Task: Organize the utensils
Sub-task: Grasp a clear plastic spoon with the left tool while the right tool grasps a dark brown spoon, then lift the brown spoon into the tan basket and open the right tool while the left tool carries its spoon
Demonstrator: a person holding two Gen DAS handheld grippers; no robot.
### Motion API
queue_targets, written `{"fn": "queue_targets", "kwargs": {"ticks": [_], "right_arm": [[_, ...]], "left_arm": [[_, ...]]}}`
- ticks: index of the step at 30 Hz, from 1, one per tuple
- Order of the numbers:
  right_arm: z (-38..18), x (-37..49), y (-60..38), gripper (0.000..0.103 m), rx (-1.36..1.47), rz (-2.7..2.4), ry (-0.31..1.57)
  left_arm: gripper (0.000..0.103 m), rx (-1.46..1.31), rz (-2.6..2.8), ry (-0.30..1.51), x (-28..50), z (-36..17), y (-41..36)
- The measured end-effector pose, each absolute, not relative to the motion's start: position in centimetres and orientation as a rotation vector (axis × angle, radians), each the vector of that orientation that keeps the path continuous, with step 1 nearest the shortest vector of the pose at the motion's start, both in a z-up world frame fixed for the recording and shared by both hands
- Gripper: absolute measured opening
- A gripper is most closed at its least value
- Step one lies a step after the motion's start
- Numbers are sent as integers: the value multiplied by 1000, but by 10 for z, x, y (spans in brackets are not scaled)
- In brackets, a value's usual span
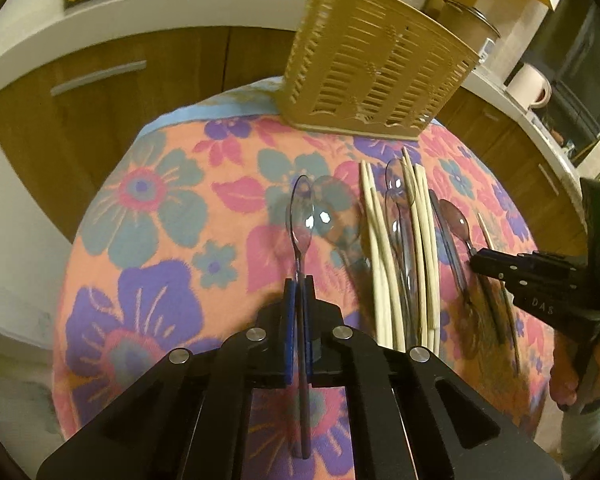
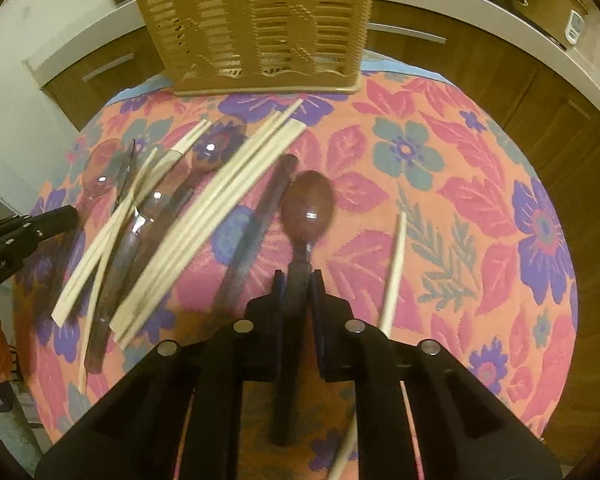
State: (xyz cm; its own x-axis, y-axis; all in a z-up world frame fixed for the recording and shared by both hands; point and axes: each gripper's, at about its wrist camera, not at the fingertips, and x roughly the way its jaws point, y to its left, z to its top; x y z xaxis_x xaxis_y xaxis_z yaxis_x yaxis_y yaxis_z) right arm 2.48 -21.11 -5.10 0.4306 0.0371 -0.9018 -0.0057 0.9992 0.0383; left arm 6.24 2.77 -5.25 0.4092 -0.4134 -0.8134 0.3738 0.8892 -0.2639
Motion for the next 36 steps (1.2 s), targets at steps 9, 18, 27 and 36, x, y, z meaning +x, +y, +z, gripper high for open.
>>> {"fn": "queue_targets", "kwargs": {"ticks": [9,18,27,36], "right_arm": [[-50,0,-230,10,36,54,1149],[-51,16,-231,16,32,84,1206],[-45,31,-220,9,-28,118,1229],[49,36,-222,9,11,217,857]], "left_arm": [[19,14,-468,1048,62,-55,34],[20,226,-406,1082,73,-54,3],[10,331,-383,1005,60,-45,-13],[10,48,-491,670,67,67,15]]}}
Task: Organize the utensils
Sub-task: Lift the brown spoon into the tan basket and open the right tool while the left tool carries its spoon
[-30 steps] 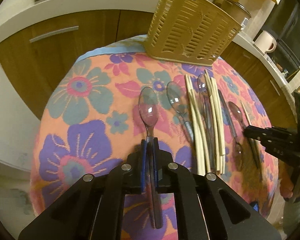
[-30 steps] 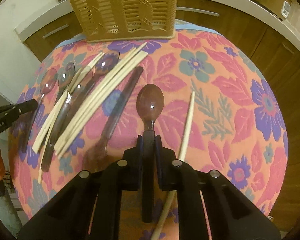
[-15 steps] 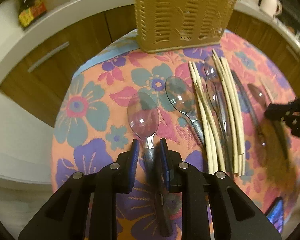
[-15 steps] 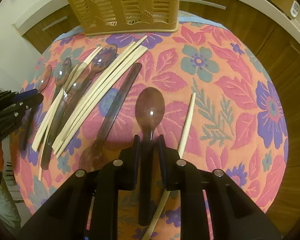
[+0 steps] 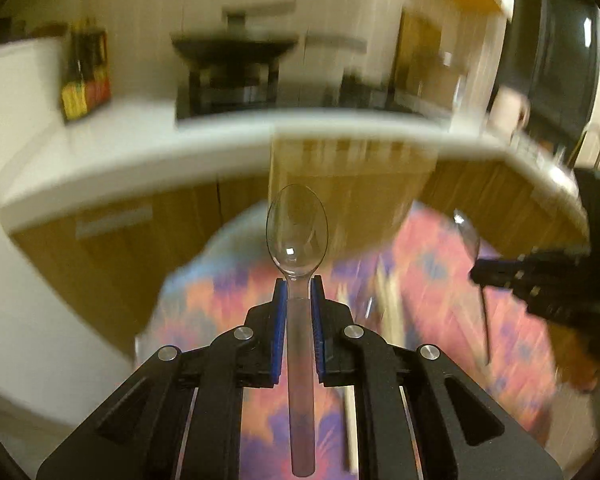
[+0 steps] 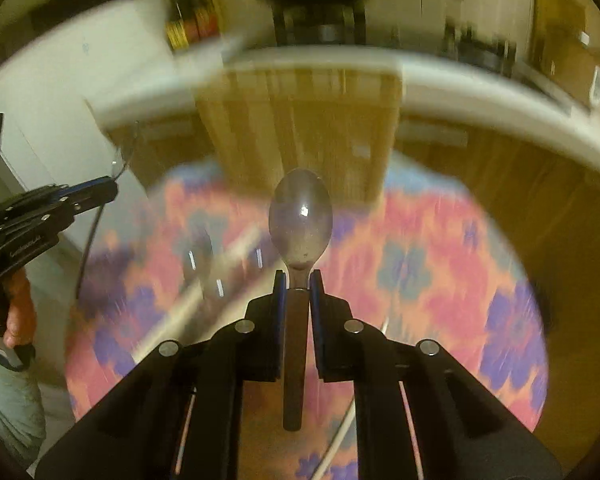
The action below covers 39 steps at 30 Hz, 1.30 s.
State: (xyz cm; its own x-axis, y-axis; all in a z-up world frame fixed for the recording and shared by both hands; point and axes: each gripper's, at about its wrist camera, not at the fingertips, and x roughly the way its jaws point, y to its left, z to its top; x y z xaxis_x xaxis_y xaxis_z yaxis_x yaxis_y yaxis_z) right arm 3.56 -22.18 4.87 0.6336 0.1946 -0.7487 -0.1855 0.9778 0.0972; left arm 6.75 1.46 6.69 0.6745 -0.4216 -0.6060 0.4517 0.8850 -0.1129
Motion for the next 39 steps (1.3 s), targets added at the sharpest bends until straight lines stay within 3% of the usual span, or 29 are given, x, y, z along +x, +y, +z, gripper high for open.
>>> {"fn": "queue_targets", "kwargs": {"ticks": [8,16,29,31,39], "right_arm": [[134,70,-235,9,33,179,517],[159,119,-252,9,69,85,339],[115,164,-254,10,45,10,340],[109,160,-255,11,56,16,347],[97,127,-259,20,101,86,423]], "left_arm": [[10,-45,-515,394,106,136,-17],[10,-106,-468,271,153,143,-46],[11,-73,-432,226,183,109,-59],[17,-70,-441,236,183,105,-57],[20,-114,-468,301,169,95,-37]]}}
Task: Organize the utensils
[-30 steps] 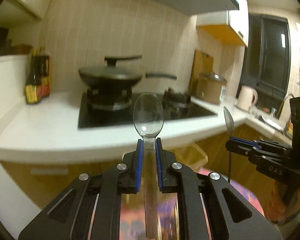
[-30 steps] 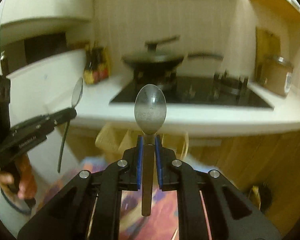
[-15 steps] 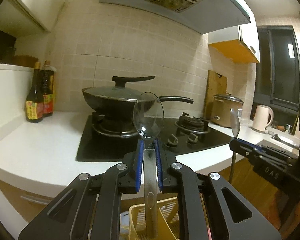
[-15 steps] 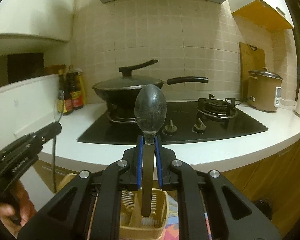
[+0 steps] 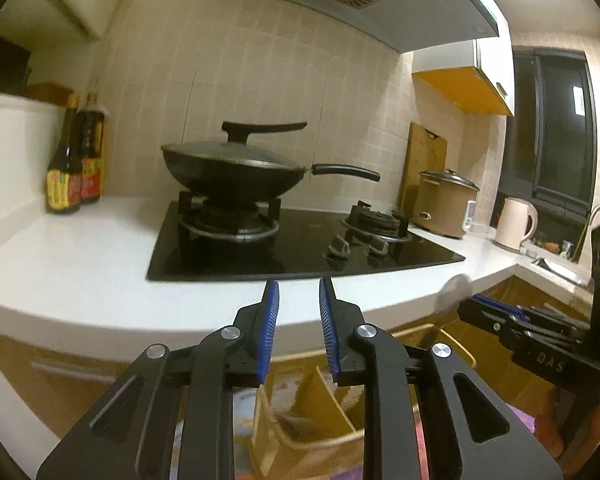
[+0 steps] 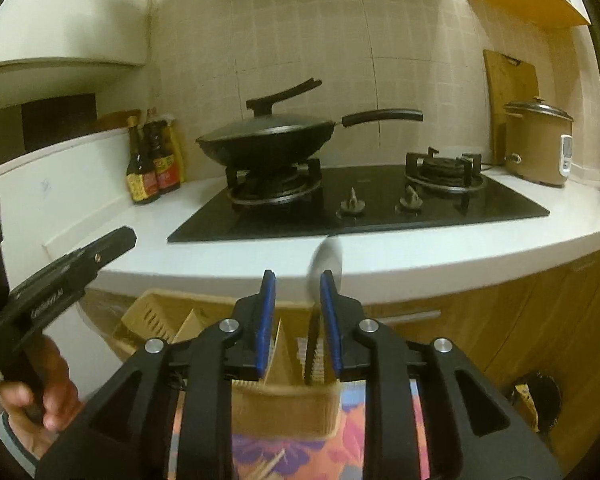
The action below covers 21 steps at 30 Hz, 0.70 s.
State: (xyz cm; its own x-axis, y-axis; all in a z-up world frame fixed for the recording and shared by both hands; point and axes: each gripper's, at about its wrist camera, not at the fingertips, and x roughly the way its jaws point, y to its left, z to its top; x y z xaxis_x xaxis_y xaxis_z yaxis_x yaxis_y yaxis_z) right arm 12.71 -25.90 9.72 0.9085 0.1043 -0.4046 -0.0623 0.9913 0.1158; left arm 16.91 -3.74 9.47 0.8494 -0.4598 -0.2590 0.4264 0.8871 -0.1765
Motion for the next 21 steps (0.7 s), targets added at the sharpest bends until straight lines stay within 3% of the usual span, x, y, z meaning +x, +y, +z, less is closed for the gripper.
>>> {"fn": "queue_targets", "kwargs": {"ticks": [4,13,21], "right_arm": [[94,105,-261,20,118,91,448],[81,45,-249,20,123,84,534],[49,2,-241,20,144,59,722]], "left_arm": [[26,-143,-483,319,153,93,-23],[27,-204,-576,395,102,82,5],[27,-152,-580,643,66,37,16]]}}
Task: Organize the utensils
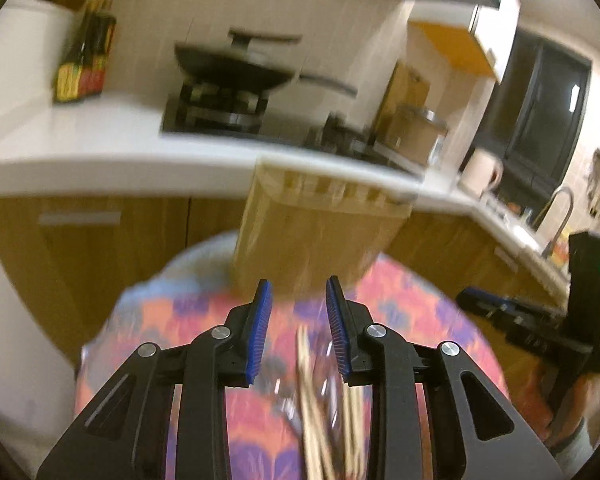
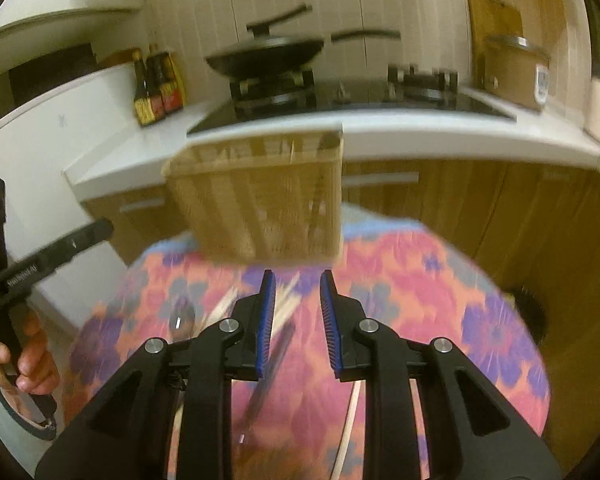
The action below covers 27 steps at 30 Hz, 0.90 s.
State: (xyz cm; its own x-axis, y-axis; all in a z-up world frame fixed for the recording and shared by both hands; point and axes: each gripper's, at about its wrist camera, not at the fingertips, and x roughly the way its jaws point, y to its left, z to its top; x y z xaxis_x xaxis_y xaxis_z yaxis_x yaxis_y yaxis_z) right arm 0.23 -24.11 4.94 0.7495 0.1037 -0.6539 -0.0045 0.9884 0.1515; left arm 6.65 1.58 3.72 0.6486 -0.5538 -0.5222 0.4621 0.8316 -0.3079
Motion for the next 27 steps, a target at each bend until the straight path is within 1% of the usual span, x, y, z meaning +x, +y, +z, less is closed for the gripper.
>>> {"fn": "queue_targets", "kwargs": {"ticks": [7,11,13,16,23,27], "right_arm": [[5,-6,-236,20,192,100,912],[-28,2,-229,20,257,119,1032],[-40,6,-225,20,286,126,1070],[-45,10,-215,20,287,136,1074],[-50,20,-186,20,143,68,1093],[-52,25,-175,20,57,35,1099]], "left_arm": [[27,-120,-561,889,63,-17,14],[27,-94,-542,969,68,-40,7],[26,-66,-529,994,68,-48,3],[25,-35,-533,1009,68,-52,-4],[25,75,-489,1028,67,-56,-28],[26,112,-466,1036,70,-54,-36]]}}
